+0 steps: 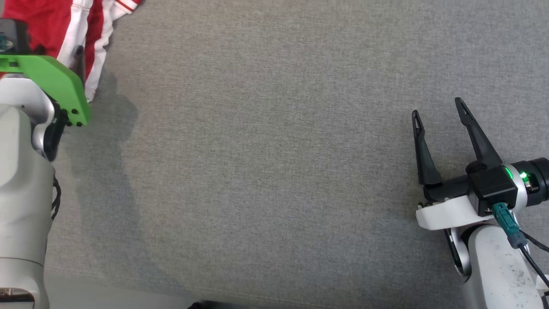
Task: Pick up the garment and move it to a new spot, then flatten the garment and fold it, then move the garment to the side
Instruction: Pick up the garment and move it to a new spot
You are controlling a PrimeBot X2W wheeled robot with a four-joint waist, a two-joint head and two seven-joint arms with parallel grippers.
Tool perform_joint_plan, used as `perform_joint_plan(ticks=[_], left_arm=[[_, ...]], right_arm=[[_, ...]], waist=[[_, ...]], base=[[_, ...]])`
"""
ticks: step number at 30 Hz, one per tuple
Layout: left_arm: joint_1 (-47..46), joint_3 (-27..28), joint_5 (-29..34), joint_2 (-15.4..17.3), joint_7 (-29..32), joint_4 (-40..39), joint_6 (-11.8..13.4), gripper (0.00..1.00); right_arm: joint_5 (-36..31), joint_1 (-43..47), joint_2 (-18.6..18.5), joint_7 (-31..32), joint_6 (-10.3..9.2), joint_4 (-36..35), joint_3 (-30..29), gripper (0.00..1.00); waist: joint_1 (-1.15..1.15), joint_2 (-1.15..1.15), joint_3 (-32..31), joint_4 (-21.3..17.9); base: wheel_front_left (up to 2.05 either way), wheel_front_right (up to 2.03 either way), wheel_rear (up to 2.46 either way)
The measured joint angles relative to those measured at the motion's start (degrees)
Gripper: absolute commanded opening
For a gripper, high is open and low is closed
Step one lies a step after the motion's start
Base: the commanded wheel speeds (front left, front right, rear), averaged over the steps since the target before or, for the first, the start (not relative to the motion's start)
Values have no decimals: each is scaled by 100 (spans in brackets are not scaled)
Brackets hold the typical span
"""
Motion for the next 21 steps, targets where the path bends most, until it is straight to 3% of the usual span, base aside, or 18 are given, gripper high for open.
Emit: perform_joint_plan(ticks=[6, 7, 8, 11, 12, 21], left_arm=[[-43, -536, -576, 279, 157, -24, -5, 100], [-65, -543, -580, 344, 87, 11, -5, 86], [-100, -535, -590, 405, 16, 70, -5, 56], [-169, -499, -631, 459, -210, 200, -5, 22], [-199, -488, -632, 471, -280, 256, -5, 3], [-463, -557, -547, 824, -603, 524, -5, 0]], right_arm=[[44, 4, 1, -1, 0, -2, 49, 100], [53, 0, 0, -1, 0, -1, 65, 100], [58, -8, -1, -1, 0, 4, 78, 100], [105, -30, 1, -1, 0, 23, 98, 100], [118, -32, 1, -1, 0, 40, 91, 100], [404, -84, -1, -1, 0, 190, 111, 100]], waist=[[0, 0, 161, -106], [0, 0, 170, -116], [0, 0, 174, -126], [0, 0, 160, -155], [0, 0, 144, -163], [0, 0, -146, -267]], base=[[0, 0, 0], [0, 0, 0], [0, 0, 0], [0, 0, 0], [0, 0, 0], [0, 0, 0]])
